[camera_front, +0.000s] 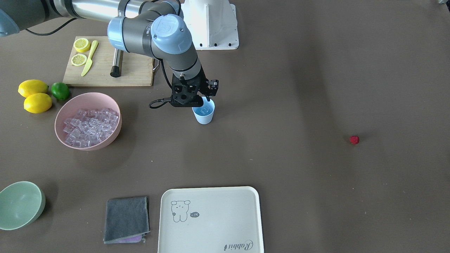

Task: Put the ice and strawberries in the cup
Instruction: 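Carry the ice cube to the light-blue cup and release it, then grasp the red strawberry with the left gripper while the right arm withdraws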

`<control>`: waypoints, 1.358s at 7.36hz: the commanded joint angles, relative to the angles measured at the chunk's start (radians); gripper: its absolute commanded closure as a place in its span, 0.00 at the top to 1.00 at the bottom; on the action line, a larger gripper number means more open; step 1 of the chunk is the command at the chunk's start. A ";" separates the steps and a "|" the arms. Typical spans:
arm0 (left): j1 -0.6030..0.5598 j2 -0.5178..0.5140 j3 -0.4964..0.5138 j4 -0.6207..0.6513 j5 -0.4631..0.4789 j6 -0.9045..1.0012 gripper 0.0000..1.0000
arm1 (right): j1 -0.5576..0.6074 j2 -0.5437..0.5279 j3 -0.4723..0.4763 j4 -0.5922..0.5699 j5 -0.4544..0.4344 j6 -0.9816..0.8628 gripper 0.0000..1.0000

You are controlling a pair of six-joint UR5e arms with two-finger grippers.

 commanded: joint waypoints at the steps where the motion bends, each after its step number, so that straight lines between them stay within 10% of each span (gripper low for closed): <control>1: 0.049 -0.073 0.007 -0.003 0.004 -0.177 0.97 | 0.036 -0.006 0.026 -0.007 0.006 -0.001 0.76; 6: 0.453 -0.446 0.192 -0.014 0.283 -0.648 0.97 | 0.349 -0.309 0.181 -0.015 0.173 -0.358 0.74; 10: 0.678 -0.556 0.446 -0.308 0.433 -0.920 0.97 | 0.525 -0.454 0.176 -0.015 0.271 -0.680 0.74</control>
